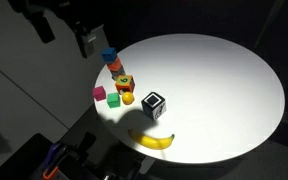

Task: Pick up the green block and place it on top of the block with a number on it

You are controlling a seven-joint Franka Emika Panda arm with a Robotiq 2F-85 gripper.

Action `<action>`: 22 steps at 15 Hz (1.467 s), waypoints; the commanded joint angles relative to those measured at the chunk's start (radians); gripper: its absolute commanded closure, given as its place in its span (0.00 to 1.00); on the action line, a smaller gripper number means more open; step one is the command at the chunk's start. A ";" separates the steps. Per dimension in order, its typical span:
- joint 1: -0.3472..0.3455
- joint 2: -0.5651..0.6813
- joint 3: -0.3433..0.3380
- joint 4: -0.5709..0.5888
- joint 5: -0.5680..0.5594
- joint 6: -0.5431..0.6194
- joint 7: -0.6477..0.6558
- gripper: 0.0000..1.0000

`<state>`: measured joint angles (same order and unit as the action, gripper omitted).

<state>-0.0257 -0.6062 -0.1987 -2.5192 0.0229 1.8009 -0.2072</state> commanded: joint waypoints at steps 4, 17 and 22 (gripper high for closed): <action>-0.018 0.003 0.015 0.002 0.009 -0.002 -0.009 0.00; -0.002 0.102 0.106 0.051 -0.003 0.079 0.090 0.00; 0.024 0.171 0.177 0.083 -0.015 0.181 0.112 0.00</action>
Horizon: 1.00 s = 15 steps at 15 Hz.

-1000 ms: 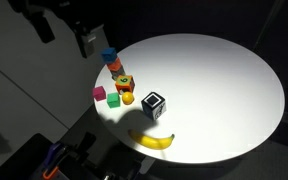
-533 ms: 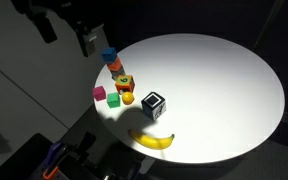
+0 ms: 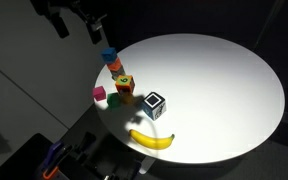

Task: Pick up the green block and place it on top of the block with a number on it

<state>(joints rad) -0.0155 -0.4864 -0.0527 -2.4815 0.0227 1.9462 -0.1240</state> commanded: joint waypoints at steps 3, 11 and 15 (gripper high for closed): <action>0.032 0.101 0.061 0.068 -0.023 0.112 0.025 0.00; 0.051 0.171 0.081 0.087 -0.027 0.180 0.008 0.00; 0.051 0.181 0.082 0.097 -0.028 0.181 0.008 0.00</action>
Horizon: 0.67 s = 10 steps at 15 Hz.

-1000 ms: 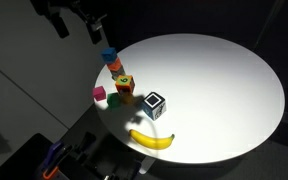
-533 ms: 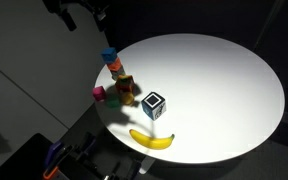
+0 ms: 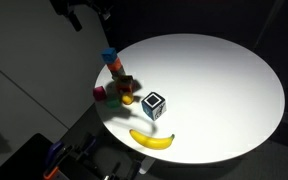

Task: Pick up the green block and place it on top of the block with a number on it

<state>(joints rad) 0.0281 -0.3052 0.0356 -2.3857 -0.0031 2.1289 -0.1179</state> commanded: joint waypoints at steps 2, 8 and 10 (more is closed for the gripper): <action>0.007 0.000 -0.007 0.002 -0.003 -0.002 0.002 0.00; 0.011 0.022 -0.002 0.015 0.000 0.007 0.009 0.00; 0.019 0.039 0.003 0.019 0.002 0.024 0.007 0.00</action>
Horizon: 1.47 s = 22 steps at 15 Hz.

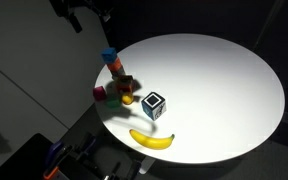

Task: Pick up the green block and place it on top of the block with a number on it

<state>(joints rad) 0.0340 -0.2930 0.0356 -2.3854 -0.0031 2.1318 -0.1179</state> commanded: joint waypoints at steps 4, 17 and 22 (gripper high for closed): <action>0.029 0.072 0.019 0.022 -0.011 0.098 0.017 0.00; 0.057 0.273 0.056 0.047 -0.020 0.247 0.071 0.00; 0.062 0.325 0.060 0.030 -0.016 0.345 0.052 0.00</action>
<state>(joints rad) 0.0912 0.0026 0.0906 -2.3632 -0.0031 2.4314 -0.0788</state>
